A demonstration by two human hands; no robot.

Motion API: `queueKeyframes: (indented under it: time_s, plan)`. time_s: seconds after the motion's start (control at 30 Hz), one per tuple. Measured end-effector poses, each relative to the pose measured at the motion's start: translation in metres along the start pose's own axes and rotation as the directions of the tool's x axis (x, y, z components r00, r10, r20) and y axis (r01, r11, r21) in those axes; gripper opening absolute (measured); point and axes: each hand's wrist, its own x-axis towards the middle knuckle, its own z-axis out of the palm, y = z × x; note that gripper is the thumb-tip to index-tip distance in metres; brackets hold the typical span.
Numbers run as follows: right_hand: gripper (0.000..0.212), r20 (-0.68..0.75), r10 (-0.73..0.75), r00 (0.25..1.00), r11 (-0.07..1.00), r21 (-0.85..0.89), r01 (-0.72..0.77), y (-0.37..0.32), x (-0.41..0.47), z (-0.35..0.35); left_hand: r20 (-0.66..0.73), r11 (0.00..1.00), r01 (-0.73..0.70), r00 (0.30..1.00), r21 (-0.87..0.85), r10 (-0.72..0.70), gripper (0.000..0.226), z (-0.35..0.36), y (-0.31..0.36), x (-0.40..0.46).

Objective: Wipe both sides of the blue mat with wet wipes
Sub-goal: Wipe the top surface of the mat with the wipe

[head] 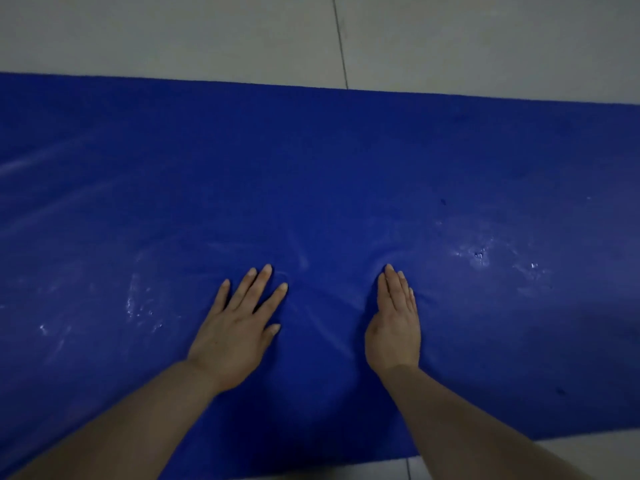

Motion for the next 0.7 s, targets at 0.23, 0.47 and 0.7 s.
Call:
queueKeyframes:
  time_s: [0.23,0.47,0.7]
  plan:
    - [0.06,-0.087,0.02,0.996,0.996,-0.08,-0.027,-0.043,-0.02,0.009,-0.366,0.972,0.061,0.919,-0.229,-0.144,0.05,0.027,0.017,-0.025]
    - [0.057,0.09,-0.527,0.845,0.843,-0.073,0.533,-0.094,-0.077,0.015,-0.296,0.964,0.194,0.924,-0.182,-0.242,0.053,0.032,0.004,-0.061]
    - [0.071,-0.053,0.116,0.992,0.985,-0.124,-0.122,-0.013,-0.076,-0.014,-0.261,0.966,0.199,0.936,-0.162,-0.237,0.056,0.038,0.005,-0.062]
